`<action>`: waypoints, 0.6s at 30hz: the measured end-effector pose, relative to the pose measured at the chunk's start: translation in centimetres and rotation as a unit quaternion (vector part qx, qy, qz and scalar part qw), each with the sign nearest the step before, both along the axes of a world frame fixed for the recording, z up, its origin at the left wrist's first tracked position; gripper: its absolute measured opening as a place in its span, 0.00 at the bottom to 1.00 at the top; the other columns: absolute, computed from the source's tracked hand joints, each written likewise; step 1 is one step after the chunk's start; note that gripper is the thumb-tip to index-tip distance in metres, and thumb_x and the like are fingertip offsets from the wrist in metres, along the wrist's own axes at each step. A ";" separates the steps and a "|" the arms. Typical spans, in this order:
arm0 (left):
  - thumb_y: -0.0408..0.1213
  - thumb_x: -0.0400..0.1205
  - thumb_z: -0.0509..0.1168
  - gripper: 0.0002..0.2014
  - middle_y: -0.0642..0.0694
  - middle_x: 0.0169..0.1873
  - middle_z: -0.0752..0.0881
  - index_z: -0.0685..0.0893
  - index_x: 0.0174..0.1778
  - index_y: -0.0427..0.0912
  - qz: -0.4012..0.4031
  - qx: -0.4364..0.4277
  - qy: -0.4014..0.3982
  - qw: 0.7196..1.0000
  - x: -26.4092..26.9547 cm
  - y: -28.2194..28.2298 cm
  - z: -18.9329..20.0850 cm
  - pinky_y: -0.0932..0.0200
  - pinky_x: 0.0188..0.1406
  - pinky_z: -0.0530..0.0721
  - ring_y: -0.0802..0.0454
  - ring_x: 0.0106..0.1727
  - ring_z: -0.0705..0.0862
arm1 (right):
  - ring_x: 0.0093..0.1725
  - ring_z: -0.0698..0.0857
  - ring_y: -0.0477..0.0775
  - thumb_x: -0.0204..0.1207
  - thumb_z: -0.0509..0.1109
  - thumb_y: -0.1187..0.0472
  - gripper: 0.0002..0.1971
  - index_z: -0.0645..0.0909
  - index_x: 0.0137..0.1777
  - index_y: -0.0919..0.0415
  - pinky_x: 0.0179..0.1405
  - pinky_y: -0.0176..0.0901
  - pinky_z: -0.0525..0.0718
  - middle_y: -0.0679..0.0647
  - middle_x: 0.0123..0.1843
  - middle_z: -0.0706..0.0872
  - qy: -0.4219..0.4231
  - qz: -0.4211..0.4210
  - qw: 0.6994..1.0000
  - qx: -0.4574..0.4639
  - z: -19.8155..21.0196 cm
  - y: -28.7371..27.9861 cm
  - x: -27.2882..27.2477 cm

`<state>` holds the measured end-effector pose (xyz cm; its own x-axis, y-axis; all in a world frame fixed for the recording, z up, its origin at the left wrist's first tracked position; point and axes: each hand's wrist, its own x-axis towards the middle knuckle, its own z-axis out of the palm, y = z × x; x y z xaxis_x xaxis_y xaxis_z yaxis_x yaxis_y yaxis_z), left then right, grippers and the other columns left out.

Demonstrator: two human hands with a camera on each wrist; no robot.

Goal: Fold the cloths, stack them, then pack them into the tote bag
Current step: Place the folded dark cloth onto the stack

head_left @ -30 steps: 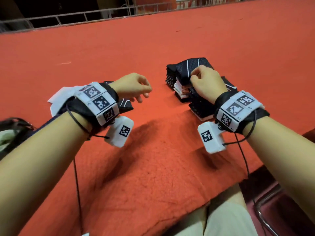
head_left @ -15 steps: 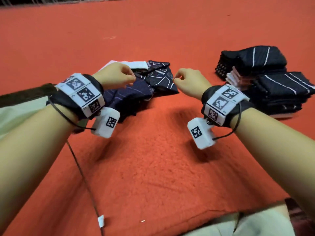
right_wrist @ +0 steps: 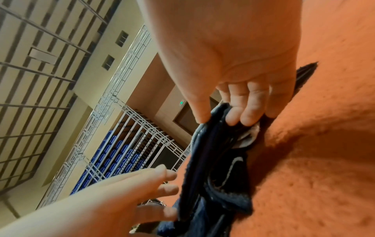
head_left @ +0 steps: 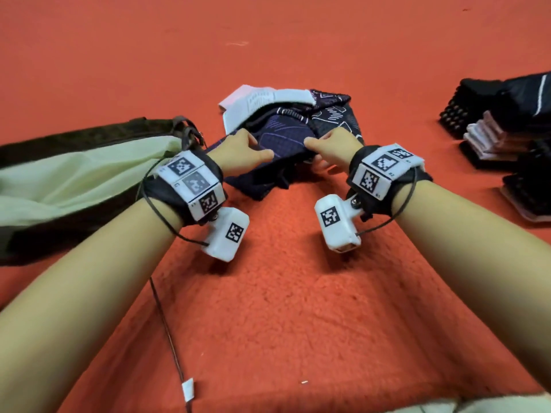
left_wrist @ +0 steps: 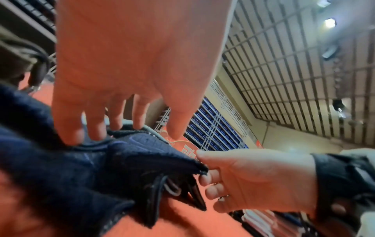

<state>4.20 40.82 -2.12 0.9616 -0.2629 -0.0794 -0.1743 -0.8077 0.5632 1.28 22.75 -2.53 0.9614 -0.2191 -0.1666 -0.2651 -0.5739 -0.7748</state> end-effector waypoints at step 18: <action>0.47 0.81 0.62 0.18 0.35 0.50 0.80 0.79 0.55 0.33 0.151 -0.175 0.143 0.962 -0.9 -1.8 -1.6 0.53 0.44 0.80 0.39 0.50 0.81 | 0.39 0.77 0.56 0.68 0.64 0.67 0.12 0.66 0.29 0.54 0.38 0.54 0.79 0.53 0.31 0.75 -0.177 -0.115 0.967 0.139 3.7 -2.0 -1.5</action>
